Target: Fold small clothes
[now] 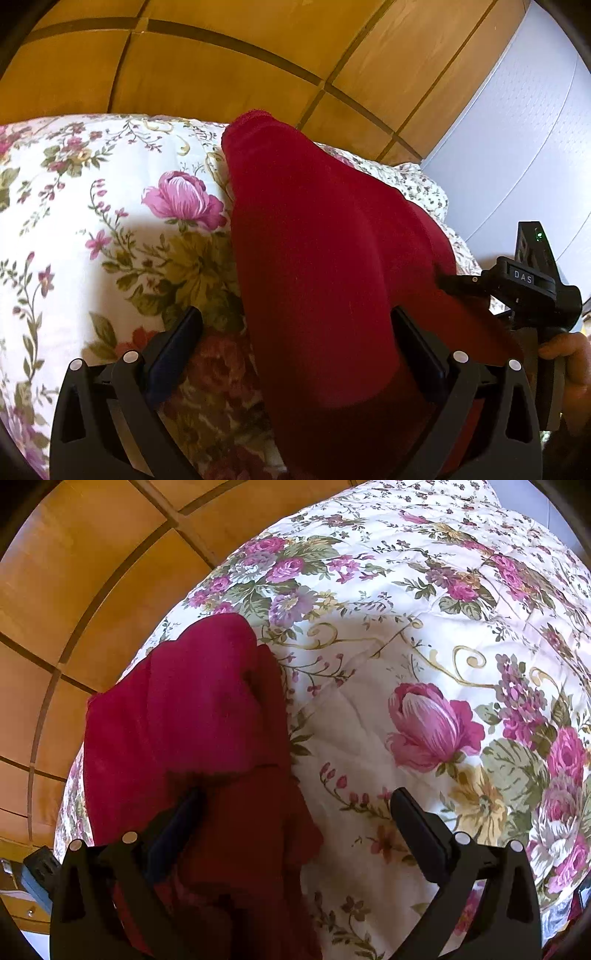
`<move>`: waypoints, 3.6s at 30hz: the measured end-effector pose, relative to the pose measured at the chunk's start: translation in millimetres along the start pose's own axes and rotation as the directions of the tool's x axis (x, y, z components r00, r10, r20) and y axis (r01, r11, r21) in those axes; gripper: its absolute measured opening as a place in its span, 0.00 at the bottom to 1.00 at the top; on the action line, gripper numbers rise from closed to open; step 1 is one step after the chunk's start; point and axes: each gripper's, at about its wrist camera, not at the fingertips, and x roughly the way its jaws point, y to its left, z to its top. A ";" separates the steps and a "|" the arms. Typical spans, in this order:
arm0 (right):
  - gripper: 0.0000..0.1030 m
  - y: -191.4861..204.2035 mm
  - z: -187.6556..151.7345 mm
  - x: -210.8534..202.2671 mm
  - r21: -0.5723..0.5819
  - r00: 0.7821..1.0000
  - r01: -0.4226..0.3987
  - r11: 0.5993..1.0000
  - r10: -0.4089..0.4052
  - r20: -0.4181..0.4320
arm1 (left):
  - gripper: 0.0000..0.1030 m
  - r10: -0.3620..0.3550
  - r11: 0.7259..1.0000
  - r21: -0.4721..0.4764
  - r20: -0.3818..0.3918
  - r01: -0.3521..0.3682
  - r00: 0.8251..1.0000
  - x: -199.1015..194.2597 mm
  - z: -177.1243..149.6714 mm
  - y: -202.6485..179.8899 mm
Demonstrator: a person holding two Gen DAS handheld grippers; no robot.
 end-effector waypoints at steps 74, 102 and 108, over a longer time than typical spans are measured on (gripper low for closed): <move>0.60 -107.0 8.2 -43.0 0.196 0.945 -0.269 0.943 0.219 0.244 | 0.67 -0.194 0.939 0.251 -0.170 0.233 0.966 139.7 36.2 -105.8; 0.98 -94.6 -61.7 -91.6 0.192 0.985 0.112 0.975 -0.134 0.105 | 0.96 0.126 0.962 0.251 -0.054 -0.108 0.991 40.7 -46.0 -99.5; 0.98 -115.5 -84.7 -96.1 0.356 0.991 0.010 0.934 -0.058 0.123 | 0.96 0.158 0.943 0.301 -0.028 -0.142 0.987 11.7 -62.5 -105.7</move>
